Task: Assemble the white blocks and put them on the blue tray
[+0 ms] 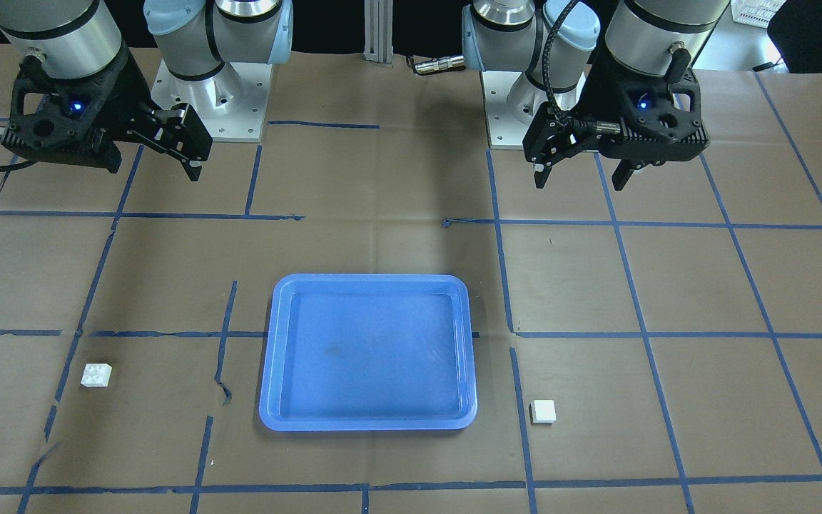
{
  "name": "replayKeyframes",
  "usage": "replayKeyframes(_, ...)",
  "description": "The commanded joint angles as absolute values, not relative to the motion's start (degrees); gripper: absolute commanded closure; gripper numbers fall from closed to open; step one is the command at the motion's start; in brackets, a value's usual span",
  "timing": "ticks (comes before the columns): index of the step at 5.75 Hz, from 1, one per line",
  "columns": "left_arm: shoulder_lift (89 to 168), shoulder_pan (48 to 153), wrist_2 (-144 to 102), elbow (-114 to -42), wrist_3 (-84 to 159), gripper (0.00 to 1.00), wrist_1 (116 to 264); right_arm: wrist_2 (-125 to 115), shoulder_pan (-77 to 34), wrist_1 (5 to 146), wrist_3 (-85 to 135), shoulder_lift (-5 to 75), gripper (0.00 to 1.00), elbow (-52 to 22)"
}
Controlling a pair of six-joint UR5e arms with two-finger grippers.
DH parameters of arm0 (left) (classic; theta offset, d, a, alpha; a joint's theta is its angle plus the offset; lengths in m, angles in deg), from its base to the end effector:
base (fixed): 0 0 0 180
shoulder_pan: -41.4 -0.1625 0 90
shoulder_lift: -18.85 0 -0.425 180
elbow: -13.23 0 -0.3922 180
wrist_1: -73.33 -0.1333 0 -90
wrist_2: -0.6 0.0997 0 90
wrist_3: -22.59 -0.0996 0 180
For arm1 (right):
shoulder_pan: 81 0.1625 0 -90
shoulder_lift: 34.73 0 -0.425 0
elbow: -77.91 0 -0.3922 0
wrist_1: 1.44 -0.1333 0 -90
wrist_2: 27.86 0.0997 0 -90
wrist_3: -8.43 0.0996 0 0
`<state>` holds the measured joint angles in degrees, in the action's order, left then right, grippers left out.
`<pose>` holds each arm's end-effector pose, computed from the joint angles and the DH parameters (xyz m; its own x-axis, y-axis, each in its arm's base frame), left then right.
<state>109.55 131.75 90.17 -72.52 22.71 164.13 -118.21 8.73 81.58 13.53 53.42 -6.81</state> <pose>-0.1371 -0.5002 0.5171 -1.0000 0.0044 0.0076 0.0040 0.9988 -0.0480 0.1303 -0.4992 0.5052 -0.9956 0.0930 0.0116 0.0936 0.9937 0.0611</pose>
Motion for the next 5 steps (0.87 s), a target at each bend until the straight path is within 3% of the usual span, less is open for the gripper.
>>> replayKeyframes(1, 109.6, 131.7, 90.2, -72.6, 22.7, 0.01, 164.1, -118.2, 8.7, 81.7, 13.5, 53.3, 0.0, -6.9)
replayKeyframes(5, 109.6, 131.7, 90.1, -72.6, 22.7, 0.01, 164.1, -118.4, 8.7, 81.7, 12.1, 53.3, 0.0, -6.7)
